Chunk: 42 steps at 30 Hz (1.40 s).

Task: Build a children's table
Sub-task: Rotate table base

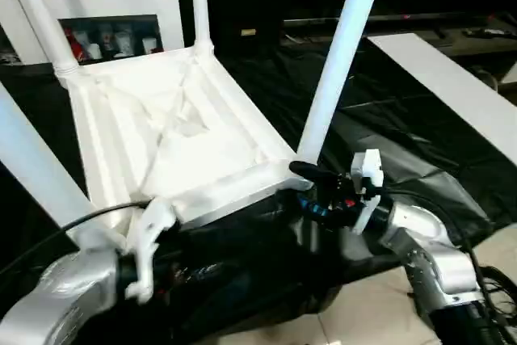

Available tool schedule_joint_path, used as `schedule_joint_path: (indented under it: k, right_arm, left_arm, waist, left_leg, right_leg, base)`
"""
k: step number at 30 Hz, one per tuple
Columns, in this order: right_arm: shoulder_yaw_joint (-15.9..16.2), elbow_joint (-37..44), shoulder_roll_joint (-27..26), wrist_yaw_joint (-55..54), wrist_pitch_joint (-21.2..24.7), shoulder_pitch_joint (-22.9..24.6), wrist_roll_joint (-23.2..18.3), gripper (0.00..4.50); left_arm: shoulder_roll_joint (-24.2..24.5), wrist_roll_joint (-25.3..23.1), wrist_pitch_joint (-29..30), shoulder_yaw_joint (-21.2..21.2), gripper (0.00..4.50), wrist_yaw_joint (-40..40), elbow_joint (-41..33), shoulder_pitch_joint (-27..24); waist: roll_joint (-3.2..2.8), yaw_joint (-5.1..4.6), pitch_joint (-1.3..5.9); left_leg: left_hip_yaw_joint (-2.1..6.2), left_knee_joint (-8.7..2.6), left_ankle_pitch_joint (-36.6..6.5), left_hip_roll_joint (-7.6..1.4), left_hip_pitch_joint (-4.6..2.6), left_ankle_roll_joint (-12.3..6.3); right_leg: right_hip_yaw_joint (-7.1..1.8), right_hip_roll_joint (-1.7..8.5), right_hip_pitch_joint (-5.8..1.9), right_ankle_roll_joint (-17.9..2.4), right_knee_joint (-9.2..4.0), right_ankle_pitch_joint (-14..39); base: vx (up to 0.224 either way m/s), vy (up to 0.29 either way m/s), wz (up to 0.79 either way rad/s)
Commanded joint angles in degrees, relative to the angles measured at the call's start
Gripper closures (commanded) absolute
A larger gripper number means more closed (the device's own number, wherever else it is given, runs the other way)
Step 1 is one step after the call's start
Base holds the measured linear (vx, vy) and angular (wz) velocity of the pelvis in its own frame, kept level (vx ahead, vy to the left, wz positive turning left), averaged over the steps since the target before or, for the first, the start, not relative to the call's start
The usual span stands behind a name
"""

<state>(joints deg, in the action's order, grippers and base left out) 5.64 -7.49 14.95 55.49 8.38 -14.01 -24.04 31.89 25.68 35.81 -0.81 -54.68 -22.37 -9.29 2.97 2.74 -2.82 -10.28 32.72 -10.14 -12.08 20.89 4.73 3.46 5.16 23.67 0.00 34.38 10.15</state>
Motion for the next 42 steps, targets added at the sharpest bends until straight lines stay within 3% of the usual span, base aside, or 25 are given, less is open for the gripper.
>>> schedule_joint_path:
  k: [1, 3, 5, 7, 9, 11, 12, 13, 14, 16, 18, 20, 22, 23, 28, 30, 33, 34, 35, 36, 37, 39, 41, 42]
  right_arm:
    - [0.02, -2.22, -1.05, -2.70, -1.46, -2.70, 1.88, 1.17]
    - [0.10, -5.74, -2.77, -4.88, -2.95, -5.32, 3.50, 1.17]
    - [0.38, -9.20, -4.25, -5.73, -3.75, -7.83, 4.06, 1.17]
    - [0.58, -12.47, -5.79, -6.51, -4.50, -10.24, 4.54, 1.17]
    - [0.60, -14.08, -6.44, -6.40, -4.80, -11.37, 4.56, 1.17]
    - [0.54, -16.25, -6.88, -6.33, -5.72, -12.69, 5.12, 1.17]
    - [0.26, -17.95, -7.10, -6.65, -6.49, -13.66, 5.56, 1.17]
    - [0.17, -18.30, -7.13, -6.82, -6.68, -13.85, 5.68, 1.17]
    - [-0.81, -21.33, -7.13, -9.50, -8.77, -15.42, 7.12, 1.17]
    - [-1.96, -23.96, -6.92, -12.14, -9.97, -16.70, 7.90, 1.17]
    - [-2.99, -26.32, -6.65, -13.60, -10.74, -17.78, 8.14, 1.17]
    - [-4.67, -30.98, -5.38, -16.12, -13.59, -19.70, 9.26, 1.17]
    - [-5.09, -31.94, -5.09, -16.34, -13.98, -20.11, 9.15, 1.17]
    - [-5.28, -32.34, -4.83, -16.58, -14.25, -20.28, 9.21, 1.17]
    - [-7.02, -38.82, -3.76, -20.41, -17.97, -23.05, 10.49, 1.17]
    - [-6.67, -39.76, -3.86, -19.06, -19.01, -23.37, 10.91, 1.17]
    - [-5.29, -38.66, -4.25, -16.34, -19.15, -22.44, 11.35, 1.17]
    - [-4.11, -37.22, -4.52, -14.45, -18.93, -21.27, 11.62, 1.17]
    - [-1.84, -35.20, -4.76, -12.06, -19.22, -18.97, 12.75, 1.17]
    - [-1.09, -34.75, -4.73, -11.69, -19.41, -18.15, 13.31, 1.17]
    - [-0.74, -35.18, -4.73, -11.65, -19.96, -17.96, 13.70, 1.17]
    - [0.27, -36.60, -4.43, -13.52, -20.46, -17.68, 15.73, 1.17]
    - [1.20, -38.96, -3.85, -17.41, -20.05, -17.91, 18.67, 1.17]
    - [1.25, -39.62, -3.77, -18.43, -19.91, -18.00, 19.36, 1.17]
  left_arm:
    - [1.20, 0.94, 0.54, -2.22, 0.41, -0.24, -1.53, -1.06]
    - [2.74, 1.14, 0.30, -4.49, 0.34, -0.24, -1.44, -3.28]
    - [4.34, 1.34, -0.02, -7.02, 0.03, -0.89, -1.03, -5.69]
    - [5.98, 1.95, -0.25, -9.80, 0.00, -2.00, -0.70, -8.21]
    - [6.68, 2.72, -0.23, -11.69, 0.00, -2.87, -0.89, -9.74]
    - [7.38, 3.96, -0.11, -14.38, 0.00, -4.22, -1.54, -12.12]
    - [7.91, 4.67, -0.05, -16.21, 0.00, -5.07, -1.82, -13.87]
    - [8.02, 4.77, -0.07, -16.57, 0.00, -5.23, -1.85, -14.23]
    - [8.47, 5.76, -0.31, -20.06, 0.00, -6.46, -1.85, -16.81]
    - [8.78, 6.26, -0.83, -22.48, 0.00, -7.15, -1.60, -18.34]
    - [9.23, 6.58, -1.50, -24.24, 0.00, -7.84, -1.40, -19.74]
    - [9.44, 7.80, -3.01, -28.64, 0.00, -9.94, -0.68, -22.89]
    - [9.21, 8.21, -3.52, -30.07, 0.00, -10.49, 0.07, -23.58]
    - [9.13, 7.97, -4.21, -30.68, 0.00, -10.57, 0.71, -23.74]
    - [7.43, 9.42, -9.12, -35.06, 0.00, -9.60, 4.15, -20.87]
    - [6.35, 10.02, -11.82, -35.18, 0.00, -8.53, 3.64, -17.81]
    - [5.22, 11.79, -11.95, -34.30, 0.00, -7.68, 2.48, -15.06]
    - [4.79, 12.13, -11.97, -33.00, 0.00, -7.41, 2.05, -13.55]
    - [4.60, 11.70, -12.19, -29.66, 0.00, -7.27, 1.98, -10.83]
    - [4.69, 11.34, -12.34, -28.16, 0.00, -7.52, 2.08, -9.71]
    - [4.66, 11.06, -12.54, -27.38, 0.00, -7.85, 2.28, -9.02]
    - [4.42, 10.73, -12.65, -25.69, 0.00, -8.06, 2.55, -6.72]
    - [4.22, 11.57, -12.00, -24.07, 0.00, -8.33, 2.40, -4.21]
    - [4.26, 11.90, -11.84, -23.58, 0.00, -8.44, 2.39, -3.44]
  waist:
    - [-0.41, -0.05, 2.48]
    - [-0.33, -0.36, 2.57]
    - [-0.38, -0.86, 2.49]
    - [-0.57, -0.78, 2.54]
    - [-0.60, -0.75, 2.60]
    - [-0.99, -0.41, 2.62]
    - [-0.60, -0.51, 2.75]
    - [-0.67, -0.52, 2.79]
    - [-0.65, -0.55, 2.83]
    - [-0.69, -0.68, 2.76]
    - [-0.57, -0.40, 2.58]
    - [-0.52, -0.47, 2.63]
    - [-0.07, -0.33, 2.64]
    - [-0.21, -0.19, 2.54]
    - [0.08, -0.02, 2.69]
    - [-0.07, 0.15, 2.57]
    - [0.22, 0.19, 2.64]
    - [0.50, 0.21, 2.65]
    - [0.30, 0.36, 2.67]
    - [0.48, 0.50, 2.77]
    - [0.34, 0.68, 2.73]
    - [0.43, 0.38, 2.85]
    - [0.52, 0.39, 2.89]
    - [0.52, 0.33, 2.90]
  left_leg:
    - [0.20, -4.35, -19.57, -0.89, -0.31, -0.01]
    - [0.29, -4.26, -20.32, -0.87, -0.60, 0.53]
    - [0.51, -4.32, -21.03, -0.71, -0.24, 0.69]
    - [0.44, -4.17, -21.50, -0.81, -0.77, 0.79]
    - [0.48, -4.35, -21.14, -0.93, -0.67, 0.86]
    - [0.34, -4.35, -20.91, -1.02, -1.07, 0.97]
    - [0.34, -4.38, -20.39, -0.92, -0.76, 0.90]
    - [0.39, -4.34, -20.02, -0.89, -0.63, 0.88]
    - [0.37, -4.39, -19.64, -0.97, -0.59, 0.83]
    - [0.32, -4.41, -19.85, -0.91, -0.67, 1.09]
    - [0.09, -4.30, -21.14, -0.97, -1.28, 1.02]
    - [0.28, -4.39, -21.80, -0.92, -0.88, 1.36]
    - [0.16, -4.29, -22.42, -0.91, -1.20, 1.30]
    - [0.12, -4.24, -22.81, -0.87, -1.33, 1.03]
    - [0.29, -4.23, -22.57, -0.72, -1.01, 1.04]
    - [0.14, -4.10, -23.30, -0.75, -1.42, 1.14]
    - [0.32, -4.18, -23.72, -0.79, -0.98, 1.25]
    - [0.30, -4.06, -23.95, -0.77, -0.99, 1.27]
    - [0.36, -4.02, -24.11, -0.85, -1.13, 1.29]
    - [0.39, -4.06, -23.93, -0.90, -1.14, 1.32]
    - [0.35, -4.04, -23.93, -0.92, -1.31, 1.33]
    - [0.65, -4.25, -23.57, -0.86, -0.73, 1.90]
    - [0.42, -4.02, -22.35, -0.77, -1.00, 2.43]
    - [0.43, -3.97, -22.42, -0.68, -0.85, 2.67]
  right_leg:
    - [-2.07, 1.63, -1.90, -5.46, -5.02, 25.49]
    - [-2.06, 1.59, -1.57, -5.59, -5.01, 25.33]
    - [-1.96, 1.66, -1.76, -5.92, -4.82, 26.06]
    - [-2.14, 1.58, -1.29, -6.08, -4.97, 25.48]
    - [-2.19, 1.37, -1.51, -7.17, -4.50, 22.11]
    - [-2.29, 1.19, -1.34, -7.97, -4.30, 19.10]
    - [-2.24, 1.17, -1.75, -8.52, -4.07, 17.80]
    - [-2.26, 1.27, -1.83, -8.88, -3.86, 17.22]
    - [-2.26, 1.27, -1.86, -9.01, -3.78, 16.43]
    - [-2.25, 1.20, -1.86, -9.32, -3.81, 16.43]
    - [-2.40, 1.00, -1.34, -9.27, -3.97, 16.77]
    - [-2.45, 1.20, -1.68, -8.87, -3.91, 18.09]
    - [-2.52, 0.91, -1.43, -8.14, -4.15, 18.38]
    - [-2.80, 0.84, -1.21, -8.06, -4.11, 18.34]
    - [-3.04, 0.87, -1.47, -7.57, -4.12, 19.32]
    - [-3.12, 0.75, -1.18, -7.73, -4.19, 19.04]
    - [-3.10, 0.83, -1.57, -7.41, -3.93, 19.66]
    - [-3.12, 0.87, -1.47, -7.34, -3.96, 20.37]
    - [-3.18, 0.93, -1.33, -7.33, -3.93, 20.54]
    - [-3.11, 0.98, -1.46, -6.98, -4.07, 20.77]
    - [-3.17, 0.99, -1.21, -6.96, -4.05, 20.61]
    - [-3.06, 1.16, -1.78, -7.21, -3.81, 20.79]
    - [-3.06, 0.97, -1.50, -7.96, -3.63, 19.16]
    - [-3.04, 1.00, -1.73, -7.96, -3.53, 19.35]
  base:
    - [0.000, 0.000, 0.00]
    - [0.000, 0.000, 0.00]
    - [0.000, 0.000, 0.00]
    - [0.000, 0.000, 0.00]
    - [0.000, 0.000, 0.00]
    - [0.000, 0.000, 0.00]
    - [0.000, 0.000, 0.00]
    - [0.000, 0.000, 0.00]
    - [0.000, 0.000, 0.00]
    - [0.000, 0.000, 0.00]
    - [0.000, 0.000, 0.00]
    - [0.000, 0.000, 0.00]
    - [0.000, 0.000, 0.00]
    - [0.000, 0.000, 0.00]
    - [0.000, 0.000, 0.00]
    - [0.000, 0.000, 0.00]
    - [0.000, 0.000, 0.00]
    - [0.000, 0.000, 0.00]
    - [0.000, 0.000, 0.00]
    - [0.000, 0.000, 0.00]
    - [0.000, 0.000, 0.00]
    - [0.000, 0.000, 0.00]
    - [0.000, 0.000, 0.00]
    - [0.000, 0.000, 0.00]
